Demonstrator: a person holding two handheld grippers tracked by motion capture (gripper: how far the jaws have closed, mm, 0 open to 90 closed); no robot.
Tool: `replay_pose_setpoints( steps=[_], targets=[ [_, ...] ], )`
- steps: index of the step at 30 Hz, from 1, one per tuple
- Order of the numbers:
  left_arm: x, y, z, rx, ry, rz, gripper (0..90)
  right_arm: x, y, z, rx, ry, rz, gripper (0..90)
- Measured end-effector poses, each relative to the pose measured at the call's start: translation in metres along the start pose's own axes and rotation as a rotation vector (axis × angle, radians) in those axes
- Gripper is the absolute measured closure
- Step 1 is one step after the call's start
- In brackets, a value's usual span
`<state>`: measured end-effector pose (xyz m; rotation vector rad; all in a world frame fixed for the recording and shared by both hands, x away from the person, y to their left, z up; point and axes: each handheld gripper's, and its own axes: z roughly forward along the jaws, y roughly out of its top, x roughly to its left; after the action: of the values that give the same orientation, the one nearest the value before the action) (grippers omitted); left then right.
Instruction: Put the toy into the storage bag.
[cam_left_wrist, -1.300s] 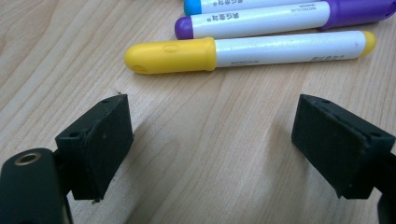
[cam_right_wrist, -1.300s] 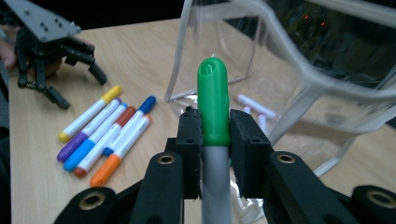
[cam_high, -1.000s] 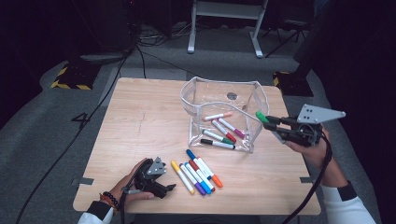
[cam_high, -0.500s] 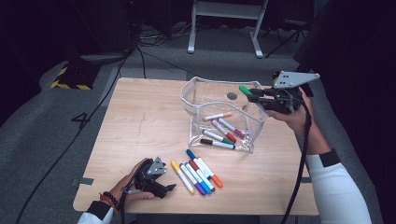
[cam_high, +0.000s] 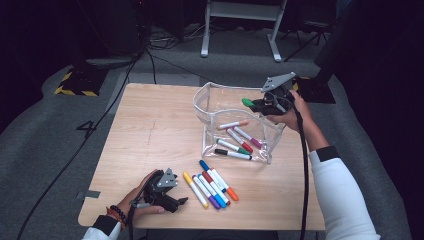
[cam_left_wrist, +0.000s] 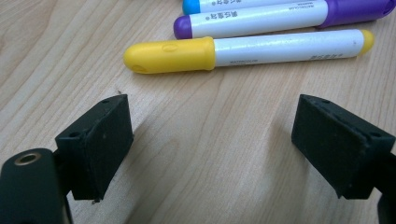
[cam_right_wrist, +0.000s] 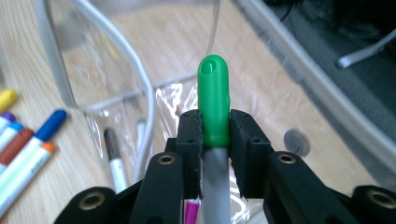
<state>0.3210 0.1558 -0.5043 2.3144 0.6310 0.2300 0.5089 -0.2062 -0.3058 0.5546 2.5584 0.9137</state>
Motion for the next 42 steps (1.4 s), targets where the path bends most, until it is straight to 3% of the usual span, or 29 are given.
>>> replay_pose_setpoints(
  steps=[3, 6, 12, 15, 16, 17, 20, 25, 29, 30, 31, 33, 36, 39, 40, 41, 42],
  targets=[
    [0.0, 0.0, 0.0, 0.0, 0.0, 0.0, 12.8, 0.001, -0.001, 0.009, 0.076, 0.004, 0.0, 74.8],
    [0.0, 0.0, 0.0, 0.0, -0.001, 0.001, 12.8, 0.007, -0.002, 0.019, 0.148, 0.056, -0.032, 74.7],
    [0.0, 0.0, 0.0, 0.0, -0.004, 0.0, 12.7, 0.011, -0.002, 0.021, 0.179, 0.14, -0.042, 74.0],
    [0.0, 0.0, 0.0, 0.0, -0.004, 0.0, 12.7, 0.011, -0.003, 0.021, 0.174, 0.144, -0.048, 72.4],
    [0.0, 0.0, 0.0, 0.0, -0.004, 0.0, 12.7, 0.01, -0.004, 0.021, 0.173, 0.117, -0.03, 63.0],
    [0.0, 0.0, 0.0, 0.0, -0.004, 0.0, 12.7, 0.009, -0.004, 0.021, 0.17, 0.108, -0.022, 64.6],
    [0.0, 0.0, 0.0, 0.0, -0.003, 0.0, 12.7, 0.007, -0.006, 0.018, 0.135, 0.107, -0.015, 64.7],
    [0.0, 0.0, 0.0, 0.0, -0.003, 0.001, 12.7, 0.002, -0.012, 0.002, 0.043, 0.047, 0.055, 50.9],
    [0.0, 0.0, 0.0, 0.0, 0.0, 0.001, 12.7, 0.001, -0.017, -0.015, -0.019, 0.037, 0.082, 44.8],
    [0.0, 0.0, 0.0, 0.0, 0.0, 0.001, 12.8, 0.003, -0.024, -0.034, -0.075, 0.008, 0.086, 41.9],
    [0.0, 0.0, 0.0, 0.0, 0.0, 0.001, 12.8, 0.003, -0.024, -0.034, -0.075, 0.008, 0.086, 41.9],
    [0.0, 0.0, 0.0, 0.001, -0.001, 0.001, 12.8, 0.005, -0.037, -0.053, -0.129, -0.026, 0.116, 39.5],
    [0.0, 0.0, 0.0, 0.001, -0.002, 0.002, 12.8, 0.008, -0.053, -0.068, -0.16, -0.085, 0.147, 35.3],
    [0.0, 0.0, 0.0, 0.001, -0.002, 0.002, 12.8, 0.013, -0.066, -0.077, -0.192, -0.096, 0.156, 34.9],
    [0.0, 0.0, 0.0, 0.0, -0.002, 0.002, 12.7, 0.02, -0.079, -0.085, -0.2, -0.13, 0.152, 33.4],
    [0.0, 0.0, 0.0, 0.0, -0.002, 0.002, 12.7, 0.02, -0.079, -0.085, -0.2, -0.13, 0.152, 33.4],
    [0.0, 0.0, 0.0, 0.0, -0.002, 0.0, 12.6, 0.027, -0.096, -0.09, -0.222, -0.14, 0.166, 33.3]
  ],
)
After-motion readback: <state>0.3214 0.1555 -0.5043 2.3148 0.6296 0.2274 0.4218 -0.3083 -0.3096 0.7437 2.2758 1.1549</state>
